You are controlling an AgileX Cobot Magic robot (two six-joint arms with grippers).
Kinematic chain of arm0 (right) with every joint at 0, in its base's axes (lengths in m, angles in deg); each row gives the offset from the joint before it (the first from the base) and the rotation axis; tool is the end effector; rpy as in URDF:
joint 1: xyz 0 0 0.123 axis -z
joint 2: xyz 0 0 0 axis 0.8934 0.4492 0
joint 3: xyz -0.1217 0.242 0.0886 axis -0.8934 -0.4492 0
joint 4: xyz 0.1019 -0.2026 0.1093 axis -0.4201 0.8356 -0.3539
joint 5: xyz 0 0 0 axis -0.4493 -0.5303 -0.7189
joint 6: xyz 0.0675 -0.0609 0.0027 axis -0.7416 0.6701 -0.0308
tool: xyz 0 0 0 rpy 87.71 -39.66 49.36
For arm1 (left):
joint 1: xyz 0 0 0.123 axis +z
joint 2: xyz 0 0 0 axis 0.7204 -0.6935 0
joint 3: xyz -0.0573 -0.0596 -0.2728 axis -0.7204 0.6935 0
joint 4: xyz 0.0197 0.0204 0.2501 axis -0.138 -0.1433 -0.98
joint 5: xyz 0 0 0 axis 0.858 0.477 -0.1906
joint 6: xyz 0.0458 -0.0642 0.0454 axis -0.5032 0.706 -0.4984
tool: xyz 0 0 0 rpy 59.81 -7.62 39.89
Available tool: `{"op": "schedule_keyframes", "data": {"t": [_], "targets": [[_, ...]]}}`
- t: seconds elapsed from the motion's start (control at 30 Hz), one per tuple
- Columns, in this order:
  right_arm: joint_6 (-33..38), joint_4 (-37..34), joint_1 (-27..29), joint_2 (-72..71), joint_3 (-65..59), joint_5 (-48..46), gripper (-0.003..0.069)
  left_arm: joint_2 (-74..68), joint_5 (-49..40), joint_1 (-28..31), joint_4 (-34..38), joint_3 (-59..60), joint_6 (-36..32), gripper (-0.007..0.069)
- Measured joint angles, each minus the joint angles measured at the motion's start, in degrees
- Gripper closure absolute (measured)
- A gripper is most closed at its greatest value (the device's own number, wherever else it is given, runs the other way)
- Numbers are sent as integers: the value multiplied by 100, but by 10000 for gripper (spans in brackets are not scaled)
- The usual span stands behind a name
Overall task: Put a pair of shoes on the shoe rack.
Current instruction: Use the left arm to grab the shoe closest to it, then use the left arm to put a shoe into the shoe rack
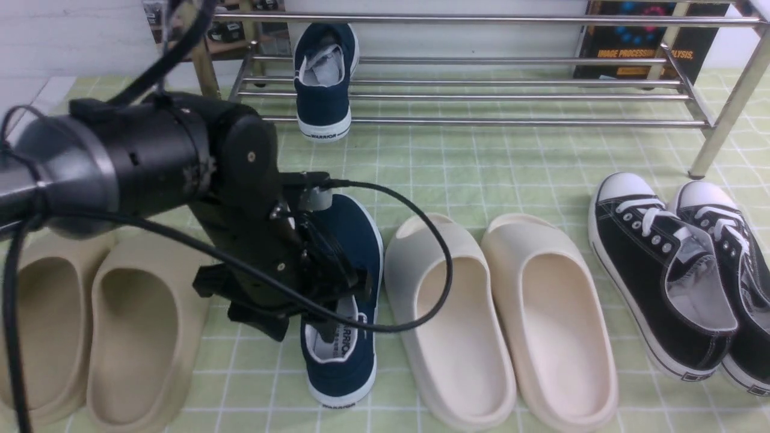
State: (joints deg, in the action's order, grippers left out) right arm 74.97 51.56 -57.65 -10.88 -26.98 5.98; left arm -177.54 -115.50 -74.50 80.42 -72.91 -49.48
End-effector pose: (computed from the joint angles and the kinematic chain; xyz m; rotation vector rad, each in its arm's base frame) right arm 0.0519 -0.0060 0.1736 0.2207 1.8623 0.0138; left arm 0.2803 -0.1620 0.2197 0.1470 2.9901 -0.2638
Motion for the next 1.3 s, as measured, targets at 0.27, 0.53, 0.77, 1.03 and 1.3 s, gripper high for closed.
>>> {"op": "schedule_keyframes", "data": {"t": [0.27, 0.53, 0.77, 1.03, 1.3], "targets": [[0, 0, 0, 0, 0, 0, 419, -416, 162, 0, -23, 2, 47, 368], [0, 0, 0, 0, 0, 0, 419, -327, 104, 0, -183, -63, 68, 624], [0, 0, 0, 0, 0, 0, 419, 557, -553, 0, -269, -669, -4, 624], [0, 0, 0, 0, 0, 0, 419, 451, -665, 23, -190, -1928, -62, 624], [0, 0, 0, 0, 0, 0, 419, -947, -974, 478, 439, -3230, -75, 624]]}}
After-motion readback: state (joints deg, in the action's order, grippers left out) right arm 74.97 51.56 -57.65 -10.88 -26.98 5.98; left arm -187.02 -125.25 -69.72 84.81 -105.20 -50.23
